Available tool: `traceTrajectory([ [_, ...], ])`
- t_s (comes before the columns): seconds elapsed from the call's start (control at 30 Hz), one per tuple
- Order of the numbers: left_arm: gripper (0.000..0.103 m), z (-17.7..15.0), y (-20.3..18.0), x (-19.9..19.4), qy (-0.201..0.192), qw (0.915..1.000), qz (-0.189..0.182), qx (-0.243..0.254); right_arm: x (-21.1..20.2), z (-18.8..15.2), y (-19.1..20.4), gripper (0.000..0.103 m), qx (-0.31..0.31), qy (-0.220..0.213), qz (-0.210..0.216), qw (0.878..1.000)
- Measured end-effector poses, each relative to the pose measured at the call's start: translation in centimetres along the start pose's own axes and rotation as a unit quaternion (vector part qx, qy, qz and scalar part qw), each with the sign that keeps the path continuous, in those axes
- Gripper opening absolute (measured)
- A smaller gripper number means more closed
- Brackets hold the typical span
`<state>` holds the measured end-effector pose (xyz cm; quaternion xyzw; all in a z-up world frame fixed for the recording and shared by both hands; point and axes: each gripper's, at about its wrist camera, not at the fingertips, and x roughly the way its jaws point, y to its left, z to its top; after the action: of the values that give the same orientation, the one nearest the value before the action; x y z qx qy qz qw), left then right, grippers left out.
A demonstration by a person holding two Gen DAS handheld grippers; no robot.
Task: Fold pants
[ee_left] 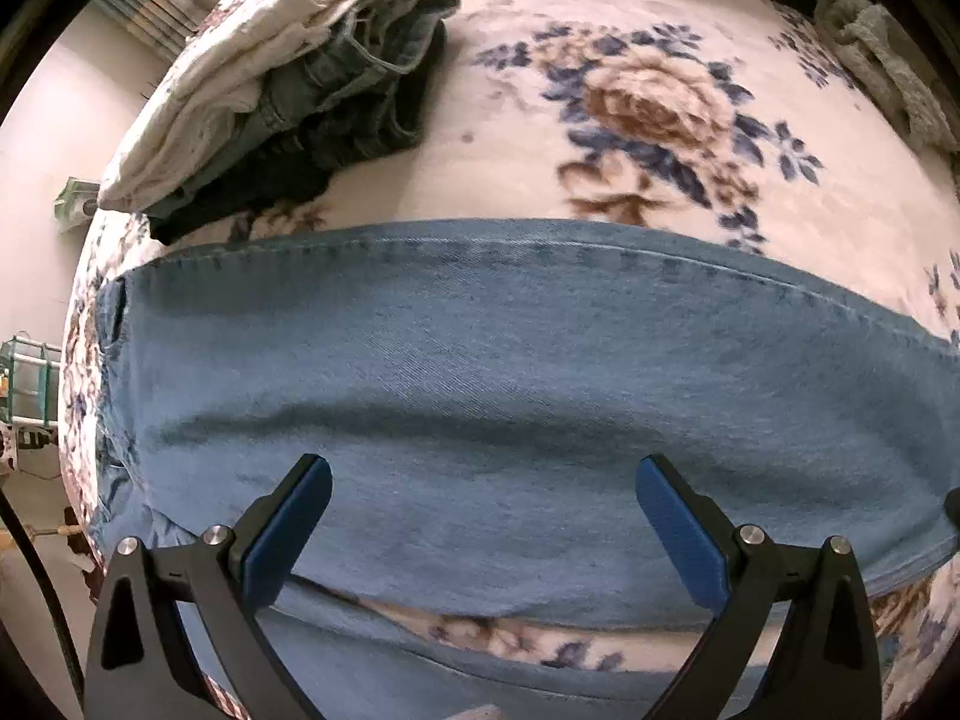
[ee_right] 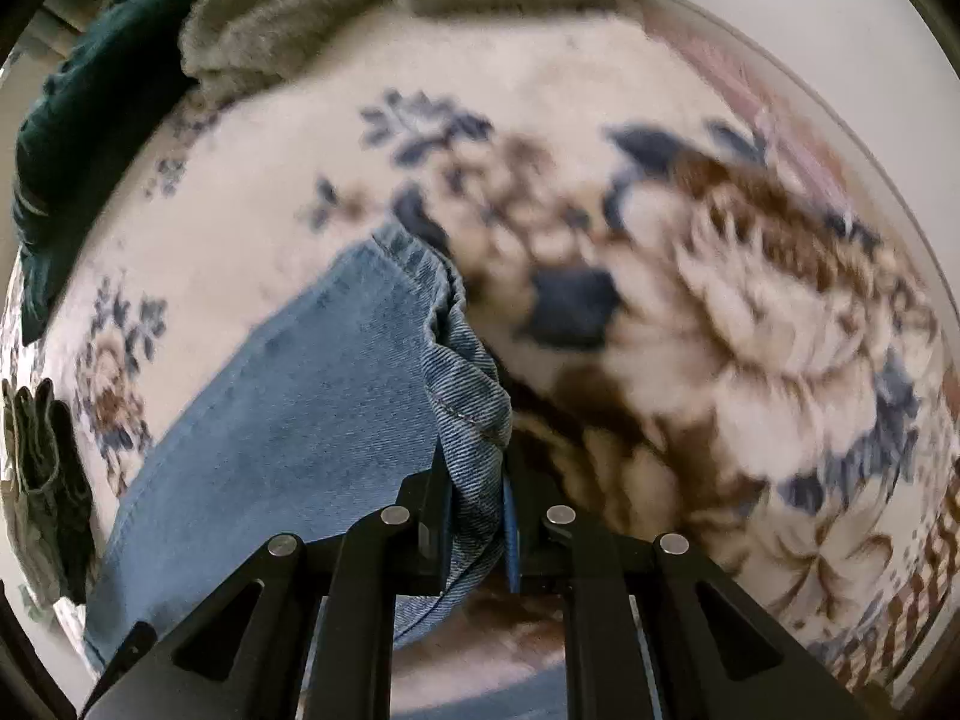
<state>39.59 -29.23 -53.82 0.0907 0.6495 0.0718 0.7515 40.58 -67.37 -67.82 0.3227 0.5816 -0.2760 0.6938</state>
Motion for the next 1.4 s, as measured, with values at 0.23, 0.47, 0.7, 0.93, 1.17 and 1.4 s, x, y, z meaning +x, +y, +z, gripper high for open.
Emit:
traceTrajectory([
  [0.23, 0.103, -0.8, -1.0, 0.2, -0.005, 0.9997, 0.002, 0.025, 4.8, -0.1, 0.1, 0.041, -0.054, 0.099, -0.025, 0.993],
  [0.47, 0.103, -4.0, -0.7, -2.3, -0.006, 0.9989, -0.028, 0.037, -1.1, -1.3, -2.7, 0.079, -0.130, 0.114, -0.021, 0.985],
  [0.7, 0.103, -10.6, -4.0, -2.4, 0.007, 0.9945, -0.039, 0.097, 0.8, -7.0, -11.9, 0.079, -0.093, 0.197, -0.040, 0.975],
  [0.93, 0.103, -13.7, -5.4, -0.8, 0.030, 0.9933, -0.040, 0.104, 1.2, -10.8, -10.2, 0.013, -0.186, 0.165, -0.054, 0.967],
  [1.17, 0.103, -14.5, -4.7, -1.4, 0.023, 0.9950, -0.043, 0.088, -3.9, -11.6, -10.7, 0.009, -0.226, 0.061, -0.081, 0.969],
  [1.4, 0.103, -13.0, -3.5, -3.0, 0.019, 0.9942, -0.065, 0.084, -3.6, -10.8, -11.9, 0.051, -0.239, 0.141, -0.098, 0.956],
])
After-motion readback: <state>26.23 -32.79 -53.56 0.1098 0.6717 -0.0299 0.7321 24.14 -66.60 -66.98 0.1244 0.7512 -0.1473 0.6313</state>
